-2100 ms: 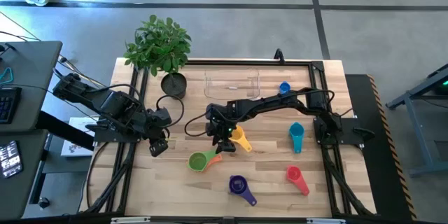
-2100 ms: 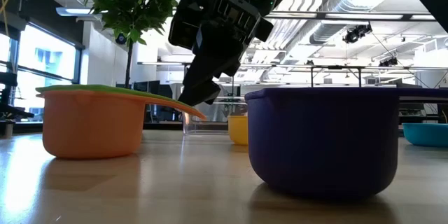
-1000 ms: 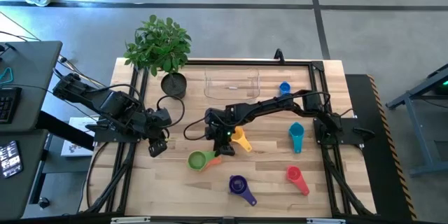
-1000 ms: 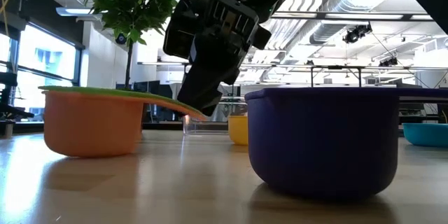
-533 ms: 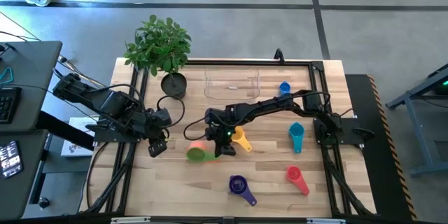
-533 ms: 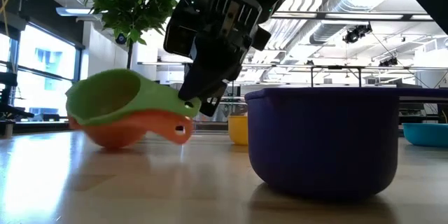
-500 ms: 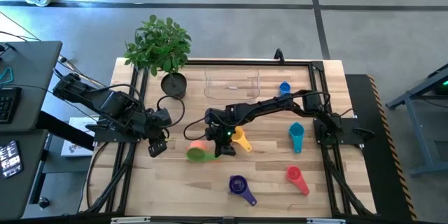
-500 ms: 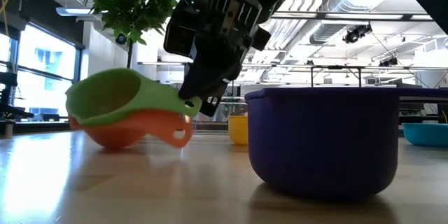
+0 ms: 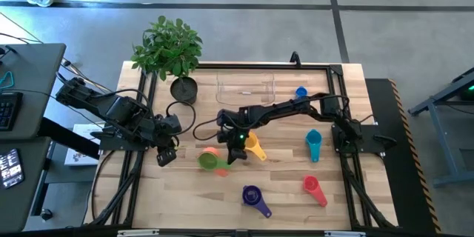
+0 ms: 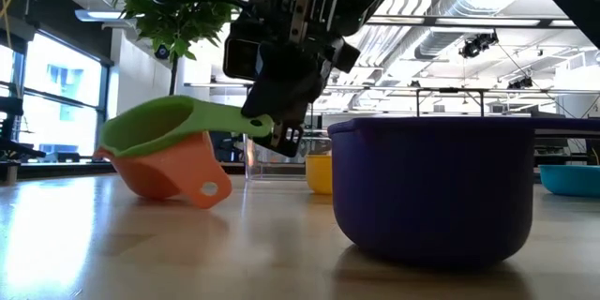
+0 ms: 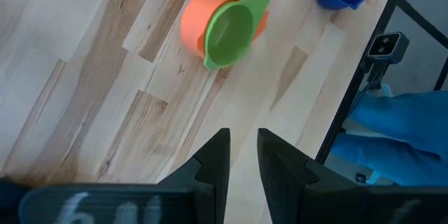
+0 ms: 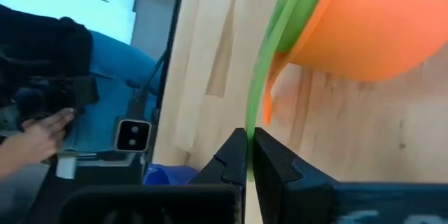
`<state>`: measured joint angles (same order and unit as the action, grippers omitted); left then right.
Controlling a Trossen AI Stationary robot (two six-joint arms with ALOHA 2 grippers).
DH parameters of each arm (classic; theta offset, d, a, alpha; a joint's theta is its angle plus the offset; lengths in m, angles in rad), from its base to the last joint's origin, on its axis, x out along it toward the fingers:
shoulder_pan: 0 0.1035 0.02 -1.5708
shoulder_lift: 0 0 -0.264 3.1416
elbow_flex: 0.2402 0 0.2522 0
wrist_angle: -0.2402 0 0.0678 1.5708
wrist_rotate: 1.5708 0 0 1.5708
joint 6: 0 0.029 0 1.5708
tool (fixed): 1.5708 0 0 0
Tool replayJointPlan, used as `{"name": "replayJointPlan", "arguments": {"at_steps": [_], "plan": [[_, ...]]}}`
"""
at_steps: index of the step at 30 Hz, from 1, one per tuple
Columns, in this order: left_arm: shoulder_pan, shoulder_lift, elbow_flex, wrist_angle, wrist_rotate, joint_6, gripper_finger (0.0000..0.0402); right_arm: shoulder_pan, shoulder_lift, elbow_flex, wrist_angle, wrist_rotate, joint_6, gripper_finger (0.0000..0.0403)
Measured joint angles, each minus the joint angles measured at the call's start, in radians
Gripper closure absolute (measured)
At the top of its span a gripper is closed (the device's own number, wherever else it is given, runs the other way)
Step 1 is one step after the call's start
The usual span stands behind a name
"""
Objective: Nest measuring cups in basket
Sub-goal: Stack the green measuring cup on top of the orange measuring cup
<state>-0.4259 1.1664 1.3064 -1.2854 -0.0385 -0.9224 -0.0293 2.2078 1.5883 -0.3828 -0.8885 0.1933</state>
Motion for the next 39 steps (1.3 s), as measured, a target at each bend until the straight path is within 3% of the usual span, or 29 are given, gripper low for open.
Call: {"name": "replayJointPlan", "arguments": {"at_steps": [14,24,30,39], "plan": [[0.0,0.0,0.0,0.0,0.0,0.001,0.0339,-0.054,-0.007,0.0,0.004,-0.051,0.131,0.0402],[0.0,0.0,0.0,0.0,0.0,0.0,0.0339,-0.115,-0.007,0.0,-0.035,-0.187,0.102,0.0403],[0.003,0.0,0.0,0.0,-0.008,0.0,0.0339,-0.136,-0.011,0.0,-0.073,-0.188,0.087,0.0403],[0.037,0.0,0.0,0.0,-0.012,0.027,0.0339,-0.143,-0.094,0.0,-0.079,-0.103,0.094,0.0403]]}}
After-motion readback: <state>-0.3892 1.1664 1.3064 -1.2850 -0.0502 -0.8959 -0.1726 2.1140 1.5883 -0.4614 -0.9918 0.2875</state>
